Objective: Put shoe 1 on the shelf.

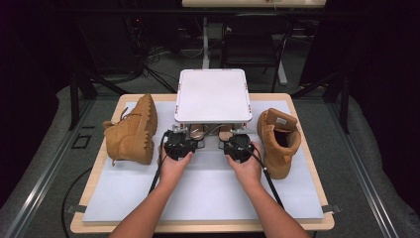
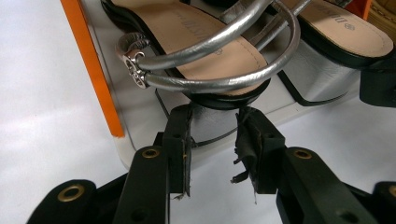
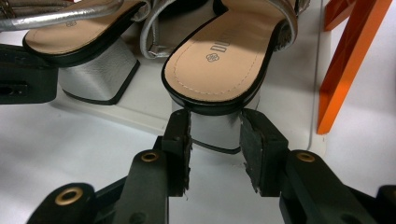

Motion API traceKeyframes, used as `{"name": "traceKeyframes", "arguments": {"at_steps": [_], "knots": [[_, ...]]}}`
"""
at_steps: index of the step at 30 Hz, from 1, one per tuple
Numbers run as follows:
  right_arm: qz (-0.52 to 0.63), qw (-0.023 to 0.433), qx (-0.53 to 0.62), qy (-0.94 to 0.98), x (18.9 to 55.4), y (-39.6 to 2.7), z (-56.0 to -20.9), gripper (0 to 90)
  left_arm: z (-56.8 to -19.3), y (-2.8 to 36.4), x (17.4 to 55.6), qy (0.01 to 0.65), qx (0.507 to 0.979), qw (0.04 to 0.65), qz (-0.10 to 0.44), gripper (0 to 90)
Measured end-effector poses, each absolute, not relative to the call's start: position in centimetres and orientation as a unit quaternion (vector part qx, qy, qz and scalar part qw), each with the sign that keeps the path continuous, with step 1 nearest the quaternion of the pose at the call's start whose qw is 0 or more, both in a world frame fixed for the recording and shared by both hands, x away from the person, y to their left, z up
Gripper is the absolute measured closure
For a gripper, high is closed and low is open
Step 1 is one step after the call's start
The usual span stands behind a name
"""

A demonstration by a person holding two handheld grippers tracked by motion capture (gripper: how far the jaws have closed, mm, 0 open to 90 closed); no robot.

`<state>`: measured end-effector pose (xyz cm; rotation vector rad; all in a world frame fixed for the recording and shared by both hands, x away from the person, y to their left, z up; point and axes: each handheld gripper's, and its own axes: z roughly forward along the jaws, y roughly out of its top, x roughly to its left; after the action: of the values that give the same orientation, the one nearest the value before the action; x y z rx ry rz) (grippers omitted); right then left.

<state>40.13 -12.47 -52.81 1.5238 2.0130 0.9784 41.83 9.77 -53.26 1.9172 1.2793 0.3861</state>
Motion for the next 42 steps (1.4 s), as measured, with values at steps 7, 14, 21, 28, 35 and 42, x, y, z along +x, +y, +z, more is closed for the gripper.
{"name": "traceKeyframes", "arguments": {"at_steps": [7, 14, 21, 28, 35, 42], "knots": [[0.355, 0.215, 0.553, 0.723, 40.6, -12.6, -52.9, 64.1, -53.4, 9.5, 42.4, 0.505, 0.757, 0.385, 0.153, 65.5], [0.359, 0.21, 0.555, 0.72, 40.9, -12.7, -53.0, 63.9, -53.5, 9.6, 42.2, 0.505, 0.755, 0.387, 0.157, 66.7], [0.354, 0.209, 0.561, 0.718, 41.2, -12.8, -53.1, 63.8, -53.6, 10.1, 41.0, 0.501, 0.757, 0.392, 0.151, 65.9], [0.344, 0.224, 0.546, 0.731, 40.1, -12.6, -53.2, 60.6, -53.8, 10.7, 39.6, 0.494, 0.765, 0.389, 0.143, 62.7], [0.339, 0.223, 0.522, 0.75, 38.2, -12.8, -52.8, 58.3, -53.5, 11.7, 38.0, 0.488, 0.766, 0.393, 0.144, 59.9], [0.351, 0.214, 0.503, 0.76, 36.0, -13.4, -52.6, 60.5, -53.0, 13.3, 35.9, 0.474, 0.772, 0.397, 0.146, 57.4]]}}
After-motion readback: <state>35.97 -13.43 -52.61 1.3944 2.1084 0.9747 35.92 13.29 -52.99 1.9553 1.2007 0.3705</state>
